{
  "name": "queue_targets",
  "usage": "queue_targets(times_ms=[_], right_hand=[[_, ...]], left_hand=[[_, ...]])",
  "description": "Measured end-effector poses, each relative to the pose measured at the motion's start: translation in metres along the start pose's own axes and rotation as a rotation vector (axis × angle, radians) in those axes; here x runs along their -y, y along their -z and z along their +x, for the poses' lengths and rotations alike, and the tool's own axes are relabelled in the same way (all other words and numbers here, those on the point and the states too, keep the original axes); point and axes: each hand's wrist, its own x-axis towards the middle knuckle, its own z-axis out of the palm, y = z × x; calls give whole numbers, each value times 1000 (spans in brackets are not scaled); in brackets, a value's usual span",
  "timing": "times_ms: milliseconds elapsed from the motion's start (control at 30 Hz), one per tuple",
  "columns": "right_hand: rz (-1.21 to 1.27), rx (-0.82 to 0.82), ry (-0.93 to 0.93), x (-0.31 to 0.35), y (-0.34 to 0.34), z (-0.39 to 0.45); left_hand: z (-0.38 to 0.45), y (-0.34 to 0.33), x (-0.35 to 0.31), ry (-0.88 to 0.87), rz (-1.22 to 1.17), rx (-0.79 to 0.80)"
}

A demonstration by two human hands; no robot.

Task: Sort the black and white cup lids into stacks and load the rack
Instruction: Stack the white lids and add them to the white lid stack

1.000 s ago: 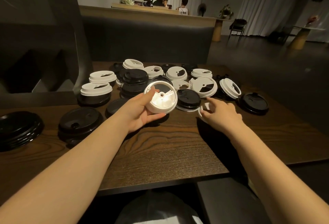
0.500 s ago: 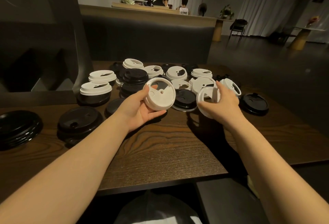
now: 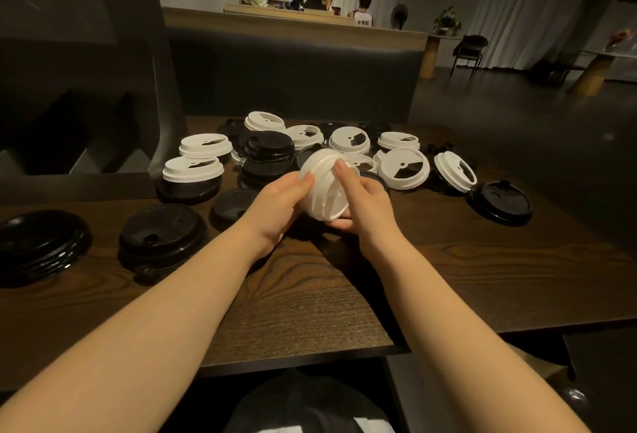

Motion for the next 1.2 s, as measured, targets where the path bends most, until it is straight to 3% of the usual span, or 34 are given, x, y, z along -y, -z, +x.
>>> queue_targets(times_ms=[200,467,733,1200], right_hand=[[-54,-65,20,-2,2,-3],[-56,-54,-101,-1,4,0],[79,-20,-106,-2,6,-2],[78,-25,-173,-3,3,-3]], left_hand=[[-3,-1,0,-26,6,38],[-6,1,1,-47,66,72],[-7,-1,2,-39,42,105],[-13,-8,2,-48,91,74]])
